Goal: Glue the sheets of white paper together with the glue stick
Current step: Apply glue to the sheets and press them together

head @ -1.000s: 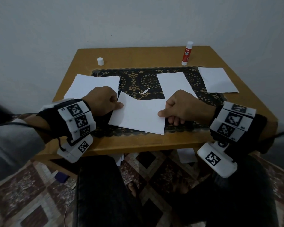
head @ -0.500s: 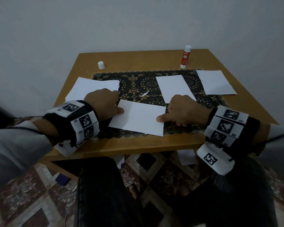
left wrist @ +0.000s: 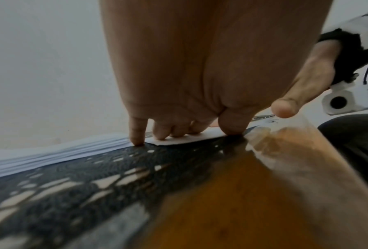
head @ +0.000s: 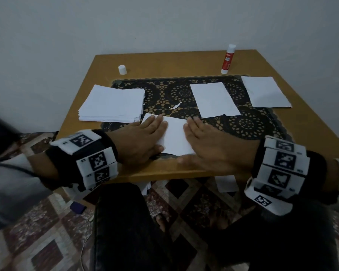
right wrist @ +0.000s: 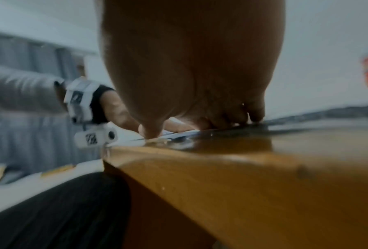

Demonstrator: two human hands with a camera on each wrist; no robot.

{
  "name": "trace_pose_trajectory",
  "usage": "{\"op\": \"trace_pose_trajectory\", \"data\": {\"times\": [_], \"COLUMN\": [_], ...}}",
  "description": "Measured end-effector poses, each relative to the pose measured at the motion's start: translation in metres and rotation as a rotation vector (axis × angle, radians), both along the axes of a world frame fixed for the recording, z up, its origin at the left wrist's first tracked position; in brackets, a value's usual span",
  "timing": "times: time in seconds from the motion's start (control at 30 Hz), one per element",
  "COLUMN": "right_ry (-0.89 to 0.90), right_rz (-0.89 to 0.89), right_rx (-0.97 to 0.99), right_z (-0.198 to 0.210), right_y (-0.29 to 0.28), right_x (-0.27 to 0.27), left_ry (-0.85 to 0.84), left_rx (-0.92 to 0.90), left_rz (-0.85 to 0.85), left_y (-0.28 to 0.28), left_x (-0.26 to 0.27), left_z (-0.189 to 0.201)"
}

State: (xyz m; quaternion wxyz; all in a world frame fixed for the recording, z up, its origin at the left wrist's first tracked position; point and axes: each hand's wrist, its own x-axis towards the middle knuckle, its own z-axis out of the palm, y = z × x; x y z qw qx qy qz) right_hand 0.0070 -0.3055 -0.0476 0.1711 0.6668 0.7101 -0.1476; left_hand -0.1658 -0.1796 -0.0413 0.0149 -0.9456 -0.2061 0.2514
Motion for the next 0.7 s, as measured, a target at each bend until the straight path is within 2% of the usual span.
{"op": "trace_pose_trajectory", "data": {"times": [0.13,0.27,0.4,0.57,0.7], "right_ry": [0.039,0.084,0.064,0.065,0.064], "right_rz": [0.126,-0.006,0.132,-0.024,0.073], "right_rx": [-0.032,-0.025,-0.039,-0.020,-0.013], "right_z": [-0.005,0.009,0.002,0.007,0.000], "right_y": [-0.004,0.014,-0.001,0.009,-0.001], "right_x": [-0.018,-0.006,-0.018,0.000,-0.012], "left_ry": [0.005,0.002,0.006,0.034,-0.005], "left_rx": [-0.003,-0.008,-0.001,-0.045,-0.080], "left_rz": [-0.002,0.014,0.028,0.078,0.095], "left_y": [-0.001,-0.004,-0.004,-0.010,-0.009], "left_x": [0.001,0.002,0.005,0.010,0.008], "left_z": [0.000,0.003,0.010,0.011,0.007]}}
